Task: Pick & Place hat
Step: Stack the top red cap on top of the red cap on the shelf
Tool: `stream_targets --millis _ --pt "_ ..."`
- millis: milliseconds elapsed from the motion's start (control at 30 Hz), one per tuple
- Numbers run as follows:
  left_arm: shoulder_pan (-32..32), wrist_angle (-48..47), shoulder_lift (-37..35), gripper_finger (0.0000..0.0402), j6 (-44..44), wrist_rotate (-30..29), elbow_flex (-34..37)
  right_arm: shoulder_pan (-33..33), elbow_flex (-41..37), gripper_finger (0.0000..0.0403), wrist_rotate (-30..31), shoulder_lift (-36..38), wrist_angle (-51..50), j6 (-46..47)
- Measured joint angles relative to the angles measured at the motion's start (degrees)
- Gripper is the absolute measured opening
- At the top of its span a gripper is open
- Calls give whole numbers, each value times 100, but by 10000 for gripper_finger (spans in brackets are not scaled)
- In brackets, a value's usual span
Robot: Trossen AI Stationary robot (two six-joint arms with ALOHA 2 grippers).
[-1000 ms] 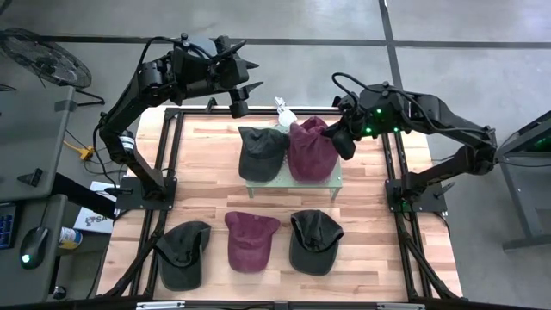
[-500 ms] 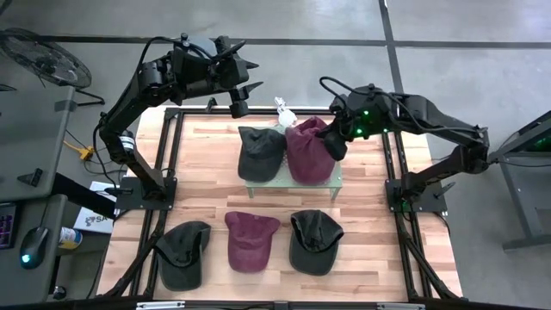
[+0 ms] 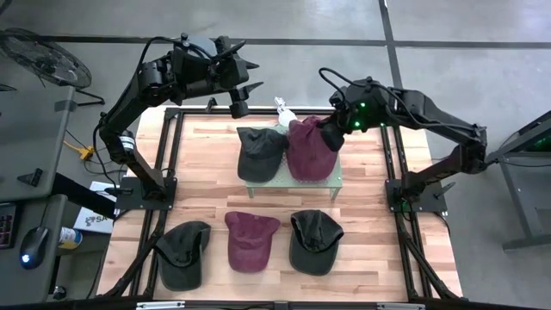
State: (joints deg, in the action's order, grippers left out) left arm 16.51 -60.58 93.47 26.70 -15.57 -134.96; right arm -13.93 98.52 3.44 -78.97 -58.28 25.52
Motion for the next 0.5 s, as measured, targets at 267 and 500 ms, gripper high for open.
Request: stream_targets --millis 267,500 --pt "0 2 0 190 0 21 0 -73 0 20 1 -67 -191 -155" --pt "-2 2 0 190 0 23 0 -72 0 72 268 -62 -190 -157"
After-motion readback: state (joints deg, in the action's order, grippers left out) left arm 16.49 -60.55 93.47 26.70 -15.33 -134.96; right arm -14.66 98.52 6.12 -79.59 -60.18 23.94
